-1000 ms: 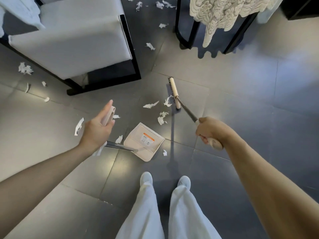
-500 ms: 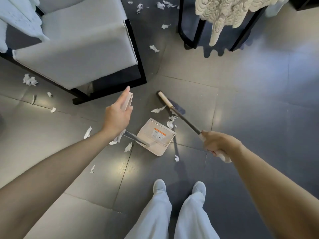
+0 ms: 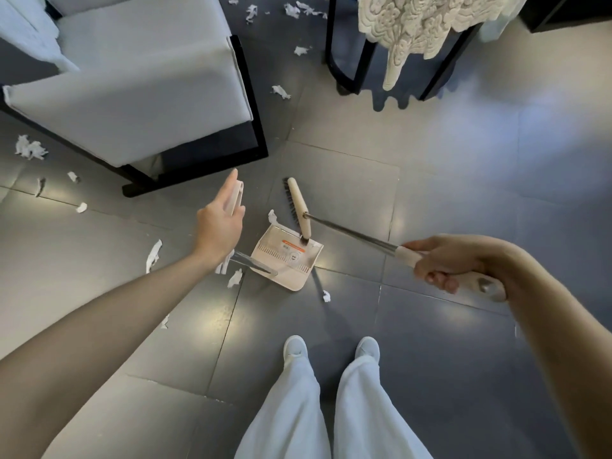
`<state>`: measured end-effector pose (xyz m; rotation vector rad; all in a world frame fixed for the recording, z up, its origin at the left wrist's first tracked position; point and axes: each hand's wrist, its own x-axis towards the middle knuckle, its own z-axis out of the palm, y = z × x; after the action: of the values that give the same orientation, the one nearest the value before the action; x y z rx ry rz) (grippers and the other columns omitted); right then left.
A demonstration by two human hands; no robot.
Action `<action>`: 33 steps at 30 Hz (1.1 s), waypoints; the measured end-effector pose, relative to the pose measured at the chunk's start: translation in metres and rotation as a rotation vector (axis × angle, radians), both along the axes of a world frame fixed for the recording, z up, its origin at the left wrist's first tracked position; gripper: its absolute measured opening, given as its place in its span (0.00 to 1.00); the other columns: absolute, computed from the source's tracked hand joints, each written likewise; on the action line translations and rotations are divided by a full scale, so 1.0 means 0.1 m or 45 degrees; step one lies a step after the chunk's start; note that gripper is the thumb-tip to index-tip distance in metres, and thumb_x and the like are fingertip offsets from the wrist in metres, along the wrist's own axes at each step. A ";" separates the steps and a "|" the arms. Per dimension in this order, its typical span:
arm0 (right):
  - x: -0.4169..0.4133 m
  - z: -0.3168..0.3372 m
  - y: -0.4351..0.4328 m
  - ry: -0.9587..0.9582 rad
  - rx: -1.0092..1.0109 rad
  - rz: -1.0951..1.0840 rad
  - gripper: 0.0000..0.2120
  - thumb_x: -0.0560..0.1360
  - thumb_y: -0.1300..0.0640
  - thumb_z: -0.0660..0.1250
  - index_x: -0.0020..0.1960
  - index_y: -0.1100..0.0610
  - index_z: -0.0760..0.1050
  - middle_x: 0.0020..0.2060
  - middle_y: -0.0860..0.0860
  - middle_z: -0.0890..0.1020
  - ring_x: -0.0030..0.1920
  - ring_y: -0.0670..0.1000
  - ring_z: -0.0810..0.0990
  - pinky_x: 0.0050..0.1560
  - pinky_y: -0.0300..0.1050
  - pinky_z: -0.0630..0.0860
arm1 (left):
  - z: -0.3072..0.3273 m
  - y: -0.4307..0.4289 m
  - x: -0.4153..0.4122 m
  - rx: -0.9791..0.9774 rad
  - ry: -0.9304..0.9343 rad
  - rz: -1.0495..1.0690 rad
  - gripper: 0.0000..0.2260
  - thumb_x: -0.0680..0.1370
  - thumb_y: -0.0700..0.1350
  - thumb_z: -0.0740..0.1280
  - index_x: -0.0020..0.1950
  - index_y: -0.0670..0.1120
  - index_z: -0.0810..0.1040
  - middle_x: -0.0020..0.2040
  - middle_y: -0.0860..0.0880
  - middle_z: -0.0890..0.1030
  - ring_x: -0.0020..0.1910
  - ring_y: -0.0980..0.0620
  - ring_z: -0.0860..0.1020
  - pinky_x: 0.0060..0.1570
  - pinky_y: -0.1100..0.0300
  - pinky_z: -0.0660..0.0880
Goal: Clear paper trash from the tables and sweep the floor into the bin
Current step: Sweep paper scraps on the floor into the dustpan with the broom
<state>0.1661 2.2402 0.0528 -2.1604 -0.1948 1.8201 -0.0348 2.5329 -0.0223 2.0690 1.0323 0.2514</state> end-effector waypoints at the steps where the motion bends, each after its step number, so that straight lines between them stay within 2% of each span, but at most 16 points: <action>1: -0.01 -0.01 0.08 -0.031 0.008 0.019 0.14 0.75 0.70 0.60 0.53 0.53 0.73 0.21 0.51 0.70 0.19 0.47 0.66 0.20 0.35 0.66 | 0.00 -0.03 -0.07 0.009 0.008 0.009 0.27 0.79 0.41 0.63 0.75 0.60 0.60 0.65 0.48 0.77 0.59 0.44 0.76 0.58 0.58 0.71; 3: -0.03 -0.08 0.27 -0.096 0.034 0.075 0.11 0.75 0.70 0.61 0.55 0.59 0.72 0.21 0.52 0.71 0.19 0.48 0.66 0.21 0.37 0.67 | -0.01 -0.07 -0.20 0.002 0.003 0.052 0.28 0.80 0.41 0.63 0.76 0.59 0.60 0.67 0.49 0.75 0.62 0.45 0.75 0.58 0.62 0.69; 5: -0.10 -0.21 0.49 -0.210 0.053 0.209 0.09 0.74 0.68 0.61 0.54 0.60 0.70 0.23 0.53 0.73 0.21 0.50 0.69 0.27 0.41 0.70 | 0.00 -0.10 -0.29 -0.023 -0.018 0.110 0.28 0.80 0.41 0.63 0.76 0.59 0.59 0.68 0.51 0.74 0.64 0.46 0.74 0.59 0.62 0.69; 8: -0.28 -0.45 0.76 -0.374 0.029 0.387 0.18 0.73 0.64 0.62 0.62 0.56 0.69 0.23 0.52 0.76 0.26 0.52 0.73 0.37 0.44 0.73 | 0.00 -0.10 -0.39 -0.014 -0.027 0.178 0.28 0.80 0.40 0.63 0.76 0.59 0.59 0.68 0.51 0.74 0.59 0.47 0.77 0.58 0.61 0.73; 11: -0.53 -0.72 0.90 -0.343 0.035 0.409 0.24 0.73 0.65 0.61 0.68 0.58 0.66 0.25 0.52 0.76 0.25 0.51 0.74 0.34 0.43 0.74 | -0.04 -0.06 -0.44 -0.005 -0.074 0.287 0.28 0.80 0.39 0.63 0.76 0.57 0.59 0.68 0.53 0.73 0.49 0.62 0.74 0.48 0.80 0.66; 12: -0.60 -0.80 0.89 -0.330 0.029 0.410 0.26 0.72 0.66 0.59 0.70 0.56 0.64 0.25 0.52 0.76 0.23 0.50 0.74 0.31 0.40 0.73 | -0.05 -0.03 -0.43 -0.010 -0.089 0.320 0.28 0.79 0.39 0.63 0.76 0.56 0.60 0.67 0.53 0.73 0.46 0.63 0.74 0.46 0.80 0.66; 14: -0.70 -0.89 0.85 -0.303 0.009 0.408 0.32 0.71 0.67 0.57 0.73 0.48 0.61 0.28 0.53 0.76 0.24 0.51 0.73 0.28 0.38 0.71 | -0.04 0.02 -0.39 -0.024 -0.100 0.351 0.28 0.79 0.39 0.63 0.76 0.56 0.60 0.69 0.54 0.72 0.50 0.56 0.77 0.53 0.68 0.73; 16: -0.73 -0.90 0.78 -0.234 -0.017 0.449 0.35 0.72 0.66 0.57 0.75 0.44 0.59 0.32 0.55 0.75 0.26 0.51 0.71 0.28 0.39 0.71 | -0.03 0.06 -0.32 -0.024 -0.107 0.311 0.28 0.79 0.38 0.63 0.76 0.55 0.59 0.71 0.55 0.69 0.60 0.51 0.76 0.60 0.58 0.74; 17: -0.71 -0.87 0.74 -0.170 -0.034 0.468 0.35 0.72 0.67 0.57 0.75 0.43 0.59 0.31 0.55 0.74 0.25 0.51 0.70 0.27 0.40 0.70 | -0.03 0.07 -0.28 -0.019 -0.115 0.284 0.28 0.79 0.38 0.63 0.77 0.54 0.59 0.72 0.55 0.68 0.65 0.50 0.74 0.63 0.58 0.71; 19: -0.65 -0.79 0.60 -0.027 -0.060 0.386 0.32 0.73 0.68 0.58 0.72 0.44 0.64 0.27 0.54 0.70 0.21 0.49 0.66 0.23 0.37 0.66 | -0.04 0.10 -0.25 -0.025 -0.130 0.265 0.28 0.79 0.38 0.63 0.77 0.53 0.59 0.73 0.55 0.66 0.69 0.52 0.69 0.64 0.66 0.66; 20: -0.59 -0.73 0.52 0.011 -0.072 0.315 0.31 0.74 0.69 0.59 0.70 0.42 0.66 0.26 0.53 0.68 0.19 0.48 0.64 0.22 0.35 0.64 | -0.04 0.10 -0.25 -0.034 -0.134 0.270 0.28 0.79 0.38 0.63 0.77 0.53 0.59 0.74 0.55 0.66 0.70 0.52 0.68 0.64 0.68 0.65; 21: -0.55 -0.66 0.43 0.018 -0.082 0.252 0.32 0.73 0.70 0.60 0.69 0.40 0.67 0.25 0.53 0.67 0.18 0.47 0.63 0.21 0.34 0.63 | -0.04 0.09 -0.27 -0.048 -0.134 0.271 0.28 0.79 0.38 0.63 0.77 0.54 0.59 0.74 0.55 0.65 0.70 0.52 0.68 0.65 0.65 0.67; 24: -0.49 -0.45 0.12 0.024 -0.080 0.106 0.32 0.73 0.70 0.61 0.65 0.38 0.69 0.21 0.51 0.68 0.18 0.47 0.63 0.20 0.35 0.63 | -0.03 0.00 -0.36 -0.076 -0.139 0.224 0.28 0.80 0.39 0.63 0.76 0.57 0.59 0.74 0.55 0.65 0.66 0.47 0.73 0.58 0.47 0.76; 28: -0.62 -0.23 -0.32 -0.086 -0.044 0.064 0.35 0.73 0.69 0.61 0.69 0.36 0.66 0.21 0.51 0.70 0.20 0.47 0.65 0.22 0.36 0.65 | 0.02 -0.24 -0.55 -0.057 -0.111 0.134 0.28 0.79 0.39 0.63 0.75 0.60 0.61 0.72 0.56 0.68 0.59 0.33 0.75 0.55 0.41 0.76; 31: -0.73 -0.13 -0.71 -0.179 -0.015 0.048 0.36 0.72 0.69 0.61 0.71 0.38 0.64 0.21 0.51 0.70 0.21 0.48 0.65 0.22 0.38 0.65 | 0.07 -0.51 -0.74 -0.010 -0.104 0.065 0.28 0.79 0.40 0.63 0.75 0.60 0.62 0.70 0.57 0.70 0.60 0.38 0.77 0.60 0.46 0.75; 33: -0.82 -0.10 -0.96 -0.213 -0.022 0.015 0.33 0.73 0.69 0.60 0.70 0.41 0.67 0.19 0.50 0.69 0.20 0.48 0.65 0.21 0.37 0.65 | 0.09 -0.71 -0.89 0.054 -0.071 0.027 0.27 0.79 0.41 0.64 0.75 0.60 0.61 0.68 0.56 0.72 0.62 0.46 0.75 0.63 0.60 0.69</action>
<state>0.0839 2.1443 0.0432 -2.3292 -0.2296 1.6522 -0.1235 2.4615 -0.0138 2.0780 1.0235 0.3420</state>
